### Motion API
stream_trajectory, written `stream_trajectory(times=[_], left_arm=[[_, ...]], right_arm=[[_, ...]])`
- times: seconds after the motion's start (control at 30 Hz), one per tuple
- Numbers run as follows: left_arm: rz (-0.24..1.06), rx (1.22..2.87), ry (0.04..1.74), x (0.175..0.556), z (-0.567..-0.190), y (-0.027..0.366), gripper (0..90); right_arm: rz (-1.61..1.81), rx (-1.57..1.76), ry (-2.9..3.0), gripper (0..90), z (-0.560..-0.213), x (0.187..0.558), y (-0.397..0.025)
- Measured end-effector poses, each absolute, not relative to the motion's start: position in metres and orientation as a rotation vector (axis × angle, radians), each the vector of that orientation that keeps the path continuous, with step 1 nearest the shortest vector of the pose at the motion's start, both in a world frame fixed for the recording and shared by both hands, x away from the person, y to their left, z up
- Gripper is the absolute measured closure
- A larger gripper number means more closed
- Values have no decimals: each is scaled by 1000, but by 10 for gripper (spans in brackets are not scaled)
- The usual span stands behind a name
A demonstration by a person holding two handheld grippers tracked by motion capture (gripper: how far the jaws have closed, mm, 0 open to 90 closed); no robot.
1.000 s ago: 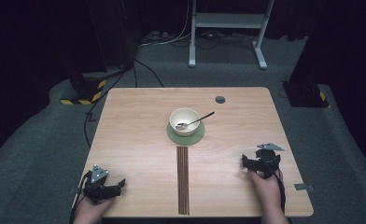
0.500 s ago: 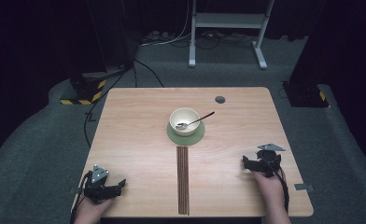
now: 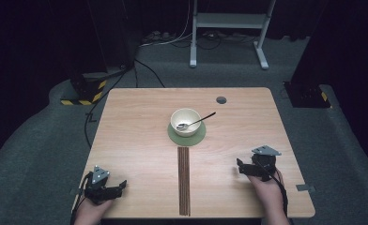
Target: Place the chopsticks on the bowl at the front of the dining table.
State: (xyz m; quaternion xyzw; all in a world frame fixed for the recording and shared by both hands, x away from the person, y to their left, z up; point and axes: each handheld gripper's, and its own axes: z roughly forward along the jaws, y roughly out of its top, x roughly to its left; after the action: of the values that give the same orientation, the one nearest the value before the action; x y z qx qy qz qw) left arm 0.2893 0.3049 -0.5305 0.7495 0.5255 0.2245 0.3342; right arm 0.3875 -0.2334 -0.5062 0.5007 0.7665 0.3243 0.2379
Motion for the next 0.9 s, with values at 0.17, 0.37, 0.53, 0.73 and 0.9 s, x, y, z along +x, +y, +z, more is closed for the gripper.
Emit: stream_trajectory(times=[0.17,0.37,0.53,0.73,0.9], left_arm=[[583,1963,1366,290,-530,305,118],[579,1971,1361,291,-530,305,110],[581,1972,1360,291,-530,305,110],[575,1972,1353,292,-531,304,105],[575,1974,1354,291,-530,304,105]], right_arm=[[901,1335,2119,85,-505,387,-225],[906,1289,2127,85,-504,385,-215],[916,1285,2151,85,-505,384,-206],[936,1266,2190,88,-508,380,-191],[955,1204,2200,99,-505,380,-178]])
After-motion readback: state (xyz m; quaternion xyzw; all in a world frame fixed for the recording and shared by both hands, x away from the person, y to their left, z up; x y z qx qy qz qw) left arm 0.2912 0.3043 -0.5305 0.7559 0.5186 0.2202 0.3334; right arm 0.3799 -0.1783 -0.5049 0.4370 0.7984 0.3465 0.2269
